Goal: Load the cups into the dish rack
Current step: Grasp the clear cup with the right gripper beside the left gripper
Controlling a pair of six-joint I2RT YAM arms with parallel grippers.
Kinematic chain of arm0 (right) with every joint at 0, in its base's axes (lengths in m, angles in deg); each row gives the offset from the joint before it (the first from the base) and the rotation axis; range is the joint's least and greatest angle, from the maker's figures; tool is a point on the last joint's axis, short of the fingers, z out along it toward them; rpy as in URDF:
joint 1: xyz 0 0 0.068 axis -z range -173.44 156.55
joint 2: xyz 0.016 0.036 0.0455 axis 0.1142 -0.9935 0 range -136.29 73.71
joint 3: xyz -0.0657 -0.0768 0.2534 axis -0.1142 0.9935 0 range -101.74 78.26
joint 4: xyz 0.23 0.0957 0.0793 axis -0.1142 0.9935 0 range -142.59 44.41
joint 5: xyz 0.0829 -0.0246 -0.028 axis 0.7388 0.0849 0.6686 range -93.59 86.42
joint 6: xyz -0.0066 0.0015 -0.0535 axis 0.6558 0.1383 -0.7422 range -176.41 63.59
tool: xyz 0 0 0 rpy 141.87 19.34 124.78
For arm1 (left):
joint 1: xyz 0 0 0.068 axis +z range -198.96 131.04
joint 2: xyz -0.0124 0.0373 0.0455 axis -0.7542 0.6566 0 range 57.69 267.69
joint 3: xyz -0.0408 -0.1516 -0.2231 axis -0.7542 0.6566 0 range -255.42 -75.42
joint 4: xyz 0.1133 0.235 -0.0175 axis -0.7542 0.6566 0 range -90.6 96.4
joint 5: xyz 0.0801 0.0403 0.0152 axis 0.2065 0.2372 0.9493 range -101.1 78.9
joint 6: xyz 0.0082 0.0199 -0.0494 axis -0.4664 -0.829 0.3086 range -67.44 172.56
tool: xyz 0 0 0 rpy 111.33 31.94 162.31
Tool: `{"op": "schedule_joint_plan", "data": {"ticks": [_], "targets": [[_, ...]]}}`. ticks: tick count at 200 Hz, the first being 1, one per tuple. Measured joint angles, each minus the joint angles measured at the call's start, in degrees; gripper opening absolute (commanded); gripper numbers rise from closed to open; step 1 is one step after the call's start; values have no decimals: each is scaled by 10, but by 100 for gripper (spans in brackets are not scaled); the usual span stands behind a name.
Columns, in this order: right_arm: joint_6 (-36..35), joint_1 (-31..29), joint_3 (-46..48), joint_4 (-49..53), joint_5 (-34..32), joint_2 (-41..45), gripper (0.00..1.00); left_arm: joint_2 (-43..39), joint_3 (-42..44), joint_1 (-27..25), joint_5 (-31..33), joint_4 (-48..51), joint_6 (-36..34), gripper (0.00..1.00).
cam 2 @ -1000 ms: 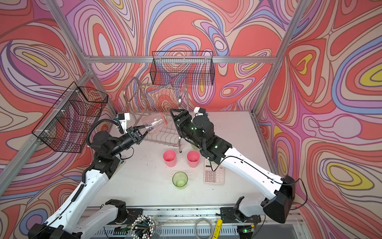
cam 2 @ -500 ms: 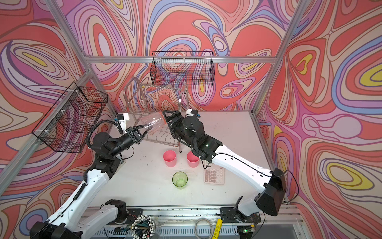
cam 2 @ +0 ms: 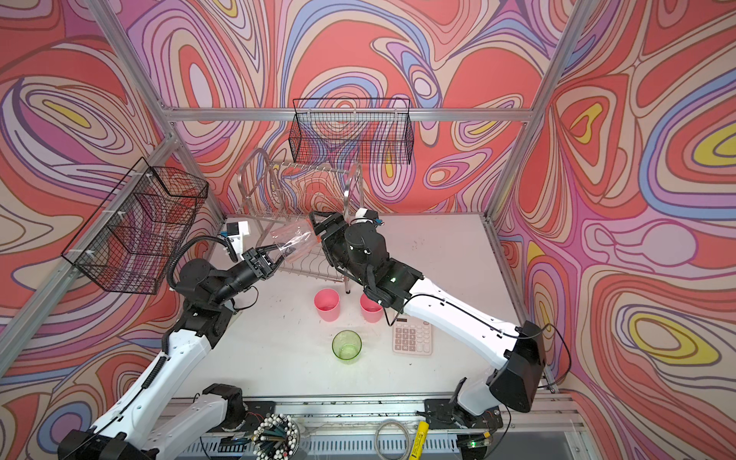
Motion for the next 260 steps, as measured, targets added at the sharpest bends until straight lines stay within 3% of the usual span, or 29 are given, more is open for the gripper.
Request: {"op": "schedule_joint_plan", "data": {"ticks": [260], "targets": [[-30,-18,-28,4,-6,-37,81,11,12,0,-6,-10,2,6]]}}
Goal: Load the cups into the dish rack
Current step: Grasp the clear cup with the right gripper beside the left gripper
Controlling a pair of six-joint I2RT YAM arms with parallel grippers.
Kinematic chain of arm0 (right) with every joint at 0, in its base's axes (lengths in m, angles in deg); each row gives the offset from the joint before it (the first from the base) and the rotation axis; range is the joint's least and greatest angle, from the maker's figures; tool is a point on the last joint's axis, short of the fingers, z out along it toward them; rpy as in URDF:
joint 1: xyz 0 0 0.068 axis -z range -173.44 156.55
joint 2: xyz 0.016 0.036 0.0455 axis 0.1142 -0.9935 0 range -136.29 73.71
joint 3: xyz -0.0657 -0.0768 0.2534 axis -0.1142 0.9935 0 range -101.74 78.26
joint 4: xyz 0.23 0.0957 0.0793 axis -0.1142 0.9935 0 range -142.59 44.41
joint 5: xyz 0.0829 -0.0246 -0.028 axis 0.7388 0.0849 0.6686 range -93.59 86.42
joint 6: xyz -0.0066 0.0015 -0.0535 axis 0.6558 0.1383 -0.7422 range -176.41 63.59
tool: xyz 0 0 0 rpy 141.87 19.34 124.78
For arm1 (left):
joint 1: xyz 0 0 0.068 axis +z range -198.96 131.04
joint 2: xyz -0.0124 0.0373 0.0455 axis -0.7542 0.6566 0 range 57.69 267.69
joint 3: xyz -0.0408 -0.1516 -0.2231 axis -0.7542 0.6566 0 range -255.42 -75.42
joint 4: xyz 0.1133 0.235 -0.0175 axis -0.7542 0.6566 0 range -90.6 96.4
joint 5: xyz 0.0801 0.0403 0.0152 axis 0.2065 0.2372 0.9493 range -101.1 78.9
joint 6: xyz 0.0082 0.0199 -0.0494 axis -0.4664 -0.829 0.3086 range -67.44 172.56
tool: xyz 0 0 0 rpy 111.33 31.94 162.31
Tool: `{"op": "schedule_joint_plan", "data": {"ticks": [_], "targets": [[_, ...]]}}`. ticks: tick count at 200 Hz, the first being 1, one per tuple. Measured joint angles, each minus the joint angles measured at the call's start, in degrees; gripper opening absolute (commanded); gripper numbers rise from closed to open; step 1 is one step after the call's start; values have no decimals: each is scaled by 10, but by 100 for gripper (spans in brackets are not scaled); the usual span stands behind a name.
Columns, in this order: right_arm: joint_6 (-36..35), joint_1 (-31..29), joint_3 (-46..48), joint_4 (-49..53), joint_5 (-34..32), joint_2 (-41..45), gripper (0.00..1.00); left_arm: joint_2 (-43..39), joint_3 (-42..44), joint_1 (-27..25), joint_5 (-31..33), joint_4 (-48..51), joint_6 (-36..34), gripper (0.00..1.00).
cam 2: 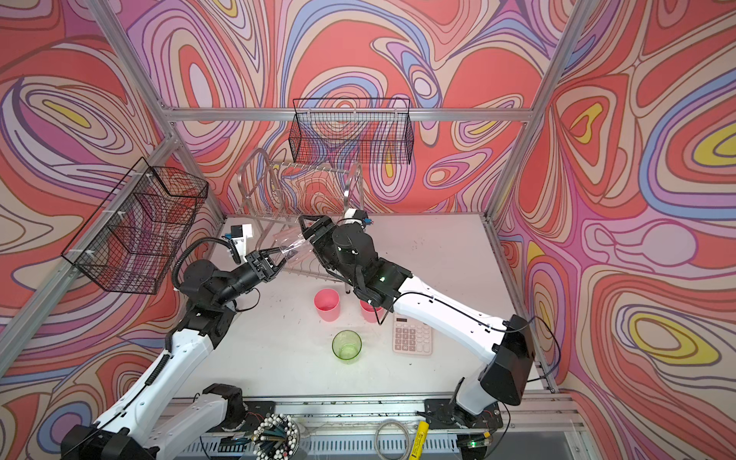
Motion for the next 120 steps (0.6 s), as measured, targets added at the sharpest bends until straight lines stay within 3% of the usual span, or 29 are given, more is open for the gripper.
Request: {"op": "schedule_joint_plan", "data": {"ticks": [39,80,120], "targets": [[-6,-8,-12,0,-2,-14,80,7,0,0,0,-8,2,7],[-8,-10,-15,0,-14,-15,70,10,0,0,0,-16,5,11],[-25,-15,-15,1,-29,-15,58,10,0,0,0,-16,4,25]]}}
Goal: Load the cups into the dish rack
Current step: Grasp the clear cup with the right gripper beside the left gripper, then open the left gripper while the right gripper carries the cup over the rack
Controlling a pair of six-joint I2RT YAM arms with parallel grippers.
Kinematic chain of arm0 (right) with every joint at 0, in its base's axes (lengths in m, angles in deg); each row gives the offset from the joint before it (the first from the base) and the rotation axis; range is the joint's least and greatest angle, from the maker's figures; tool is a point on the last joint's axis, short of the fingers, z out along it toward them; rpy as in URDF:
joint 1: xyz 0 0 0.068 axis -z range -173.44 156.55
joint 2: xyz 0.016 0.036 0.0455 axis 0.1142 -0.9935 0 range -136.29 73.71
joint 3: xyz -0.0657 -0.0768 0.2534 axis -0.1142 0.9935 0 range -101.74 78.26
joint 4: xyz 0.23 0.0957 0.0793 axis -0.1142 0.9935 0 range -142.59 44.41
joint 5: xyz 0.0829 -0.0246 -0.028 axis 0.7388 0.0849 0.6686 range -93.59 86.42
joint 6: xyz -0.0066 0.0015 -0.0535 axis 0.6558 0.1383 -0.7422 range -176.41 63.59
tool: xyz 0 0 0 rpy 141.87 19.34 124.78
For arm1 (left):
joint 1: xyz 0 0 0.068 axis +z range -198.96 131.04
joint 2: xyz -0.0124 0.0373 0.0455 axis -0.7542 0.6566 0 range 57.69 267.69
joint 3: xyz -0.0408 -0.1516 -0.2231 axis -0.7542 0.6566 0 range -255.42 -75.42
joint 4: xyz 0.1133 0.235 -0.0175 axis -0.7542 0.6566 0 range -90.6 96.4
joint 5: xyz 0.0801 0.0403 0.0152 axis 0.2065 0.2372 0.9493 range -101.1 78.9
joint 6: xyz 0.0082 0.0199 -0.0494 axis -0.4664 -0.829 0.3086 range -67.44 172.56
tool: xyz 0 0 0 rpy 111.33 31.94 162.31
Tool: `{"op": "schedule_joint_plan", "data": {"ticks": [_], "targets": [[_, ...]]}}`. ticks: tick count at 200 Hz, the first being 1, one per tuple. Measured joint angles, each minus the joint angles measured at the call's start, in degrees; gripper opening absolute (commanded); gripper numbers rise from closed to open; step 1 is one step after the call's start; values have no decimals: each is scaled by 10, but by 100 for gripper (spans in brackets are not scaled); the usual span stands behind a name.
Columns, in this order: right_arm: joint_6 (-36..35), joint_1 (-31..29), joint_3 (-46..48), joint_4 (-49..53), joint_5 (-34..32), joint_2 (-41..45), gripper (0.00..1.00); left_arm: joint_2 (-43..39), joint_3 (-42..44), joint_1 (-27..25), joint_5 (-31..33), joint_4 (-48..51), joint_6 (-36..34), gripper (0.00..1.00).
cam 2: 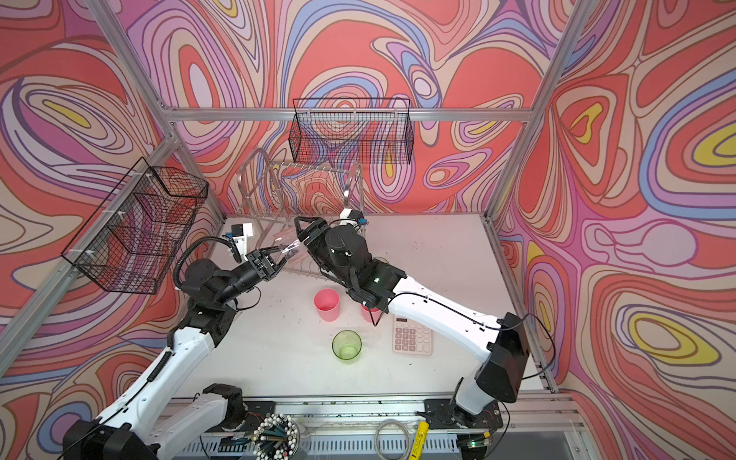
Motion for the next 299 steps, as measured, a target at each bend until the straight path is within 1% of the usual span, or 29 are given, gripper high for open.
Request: {"op": "schedule_joint_plan", "data": {"ticks": [27,49,81,96,123,164,191,225,239,267,299], "targets": [[-20,-2,0,0,-14,0,57,-2,0,0,0,5,-5,39],[-46,-9,-2,4,-28,0,57,-11,0,0,2,23,-11,47],[-102,-26,-16,19,-54,2,52,-30,-2,0,10,66,-31,55],[-135,-36,-23,23,-69,2,52,-38,-9,0,17,100,-43,57],[-205,-53,-42,38,-98,2,51,-56,-25,0,33,171,-71,58],[-321,-70,-103,64,-128,2,51,-76,-67,0,70,300,-127,59],[-401,-72,-169,94,-142,-15,51,-70,-110,0,99,397,-172,62],[-514,-72,-250,117,-166,-56,51,-49,-160,0,131,501,-228,65],[-561,-72,-268,120,-174,-72,51,-41,-173,0,141,529,-247,67],[-653,-72,-286,117,-196,-105,51,-34,-180,0,155,569,-275,67],[-734,-72,-293,99,-217,-138,51,-29,-185,0,164,595,-296,67]]}}
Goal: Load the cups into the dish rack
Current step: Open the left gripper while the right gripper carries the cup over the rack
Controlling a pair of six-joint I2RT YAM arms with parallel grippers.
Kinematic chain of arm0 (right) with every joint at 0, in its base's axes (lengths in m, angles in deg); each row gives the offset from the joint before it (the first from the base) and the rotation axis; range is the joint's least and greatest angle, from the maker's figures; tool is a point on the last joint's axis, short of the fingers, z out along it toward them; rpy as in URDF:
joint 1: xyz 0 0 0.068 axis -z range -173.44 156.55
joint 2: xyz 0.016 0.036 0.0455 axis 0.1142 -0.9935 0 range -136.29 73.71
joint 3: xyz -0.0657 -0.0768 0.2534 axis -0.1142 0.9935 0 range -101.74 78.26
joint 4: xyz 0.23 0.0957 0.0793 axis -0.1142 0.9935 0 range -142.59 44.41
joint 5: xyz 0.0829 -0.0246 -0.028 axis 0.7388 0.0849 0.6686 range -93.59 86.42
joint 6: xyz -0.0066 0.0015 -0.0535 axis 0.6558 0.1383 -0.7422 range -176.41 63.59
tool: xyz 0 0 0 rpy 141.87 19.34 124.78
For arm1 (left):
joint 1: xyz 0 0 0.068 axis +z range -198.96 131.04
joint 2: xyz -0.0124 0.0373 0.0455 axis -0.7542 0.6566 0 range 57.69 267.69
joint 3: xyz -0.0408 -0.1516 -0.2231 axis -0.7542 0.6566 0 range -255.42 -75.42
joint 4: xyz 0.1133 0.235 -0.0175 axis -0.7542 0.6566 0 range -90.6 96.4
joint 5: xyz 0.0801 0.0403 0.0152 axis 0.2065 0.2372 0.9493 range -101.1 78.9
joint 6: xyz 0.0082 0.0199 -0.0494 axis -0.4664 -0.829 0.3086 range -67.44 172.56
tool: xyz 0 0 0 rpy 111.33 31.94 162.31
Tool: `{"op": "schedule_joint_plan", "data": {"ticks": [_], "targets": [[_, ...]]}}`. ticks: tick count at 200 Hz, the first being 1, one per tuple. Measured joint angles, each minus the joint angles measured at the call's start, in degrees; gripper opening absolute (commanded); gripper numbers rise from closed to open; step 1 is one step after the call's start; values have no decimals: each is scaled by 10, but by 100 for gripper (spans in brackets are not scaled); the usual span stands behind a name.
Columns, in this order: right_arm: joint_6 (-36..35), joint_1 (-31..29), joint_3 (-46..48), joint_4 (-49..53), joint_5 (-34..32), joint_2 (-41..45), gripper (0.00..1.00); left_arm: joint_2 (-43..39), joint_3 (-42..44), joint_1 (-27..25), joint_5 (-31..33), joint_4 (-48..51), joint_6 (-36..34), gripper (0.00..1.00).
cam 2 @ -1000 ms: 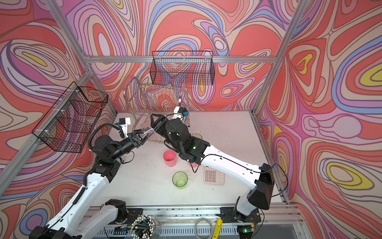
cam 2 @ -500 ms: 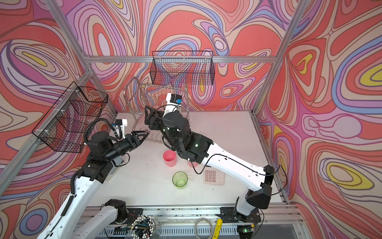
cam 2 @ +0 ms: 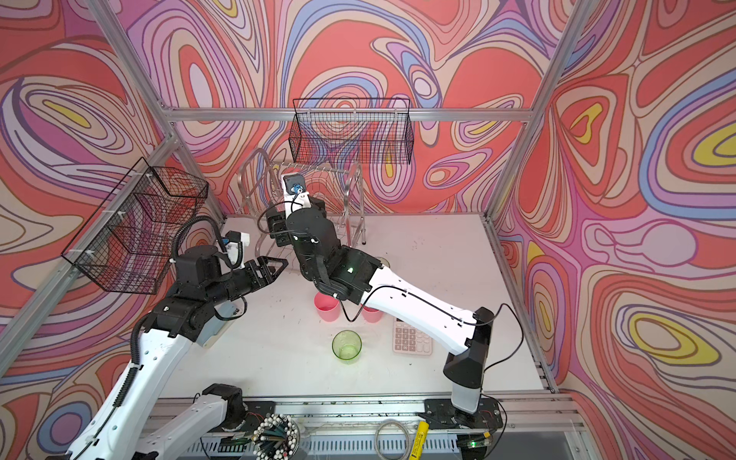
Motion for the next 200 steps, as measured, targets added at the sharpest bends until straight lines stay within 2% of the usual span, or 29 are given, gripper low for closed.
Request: {"op": "schedule_joint_plan", "data": {"ticks": [33,95,156,200], "targets": [[-45,4,-46,-1,-15,-39,51,6,-9,0,5,14,-16,66],[-61,46,-158,30,-15,-101,51,16,-30,0,20,38,-44,66],[-70,90,-182,49,-3,-133,51,26,-33,0,23,42,-71,66],[-73,120,-236,55,16,-192,51,38,-43,0,23,45,-87,66]]}}
